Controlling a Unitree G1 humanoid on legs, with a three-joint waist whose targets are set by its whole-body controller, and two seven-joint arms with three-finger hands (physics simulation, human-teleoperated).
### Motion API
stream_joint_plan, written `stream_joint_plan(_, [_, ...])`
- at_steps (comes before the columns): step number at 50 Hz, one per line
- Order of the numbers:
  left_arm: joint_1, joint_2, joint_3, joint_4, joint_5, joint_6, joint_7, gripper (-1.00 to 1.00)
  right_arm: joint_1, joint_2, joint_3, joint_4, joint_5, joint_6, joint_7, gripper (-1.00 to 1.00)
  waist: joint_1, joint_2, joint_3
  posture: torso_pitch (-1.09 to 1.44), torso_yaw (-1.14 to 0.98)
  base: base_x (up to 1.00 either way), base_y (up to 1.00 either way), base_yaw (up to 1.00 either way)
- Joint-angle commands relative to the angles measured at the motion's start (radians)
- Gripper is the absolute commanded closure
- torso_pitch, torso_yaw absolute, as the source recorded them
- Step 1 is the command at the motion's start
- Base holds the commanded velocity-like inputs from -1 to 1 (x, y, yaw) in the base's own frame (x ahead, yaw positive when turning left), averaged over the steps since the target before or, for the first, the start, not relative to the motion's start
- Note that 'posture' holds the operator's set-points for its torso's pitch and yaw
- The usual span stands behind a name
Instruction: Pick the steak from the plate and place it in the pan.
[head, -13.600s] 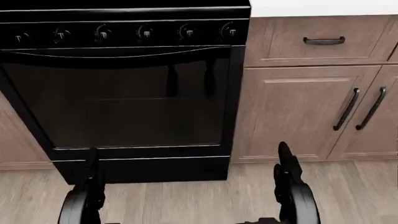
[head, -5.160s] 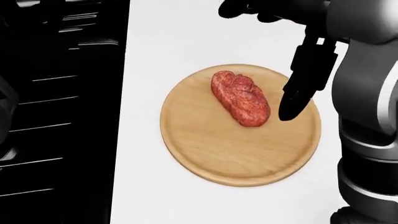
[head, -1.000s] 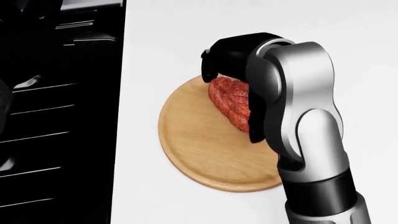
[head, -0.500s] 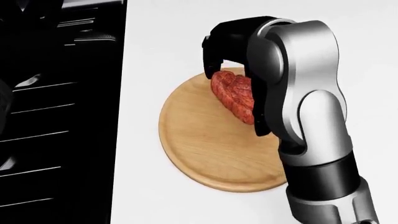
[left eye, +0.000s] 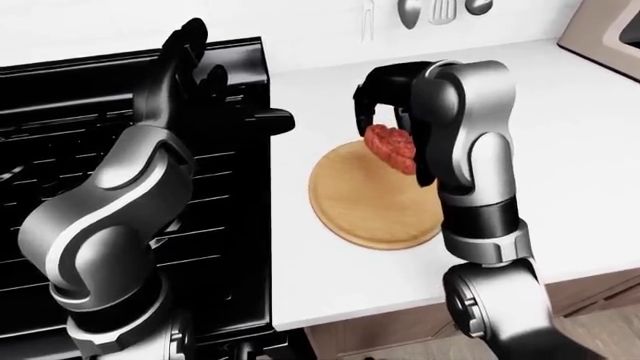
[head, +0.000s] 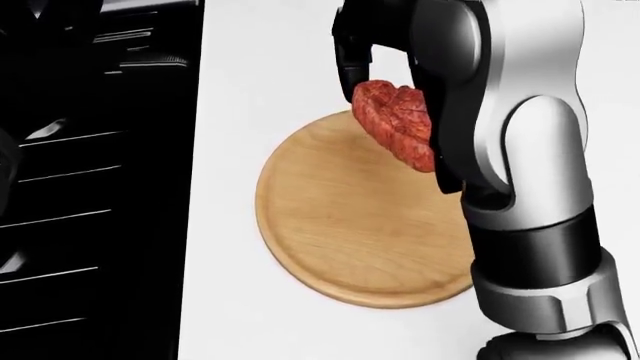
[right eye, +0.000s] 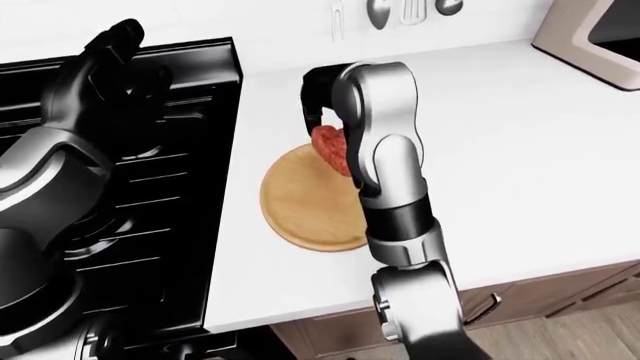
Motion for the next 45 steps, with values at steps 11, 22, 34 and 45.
stream_joint_plan(11, [-0.034,0.013,0.017,-0.027,-0.01,-0.018,0.011,-1.0,-0.09,-0.036,-0.02,-0.025,-0.001,0.033,-0.017,1.0,-0.003,-0.007,-0.024,0.0,0.0,0.0,0.0,0.0])
stream_joint_plan(22, [-0.036,0.018,0.017,-0.021,-0.01,-0.023,0.011,-1.0,-0.12,-0.035,-0.021,-0.045,-0.003,0.107,-0.001,1.0,-0.003,-0.007,-0.021,0.0,0.0,0.0,0.0,0.0])
stream_joint_plan(34, [-0.036,0.021,0.02,-0.022,-0.019,-0.022,0.017,-1.0,-0.148,-0.046,-0.025,-0.043,-0.002,0.108,0.007,1.0,-0.003,-0.006,-0.019,0.0,0.0,0.0,0.0,0.0])
stream_joint_plan(45, [-0.033,0.023,0.018,-0.02,-0.02,-0.026,0.016,-1.0,-0.141,-0.043,-0.024,-0.043,-0.001,0.113,-0.001,1.0,0.004,-0.064,-0.066,0.0,0.0,-0.23,0.0,0.0])
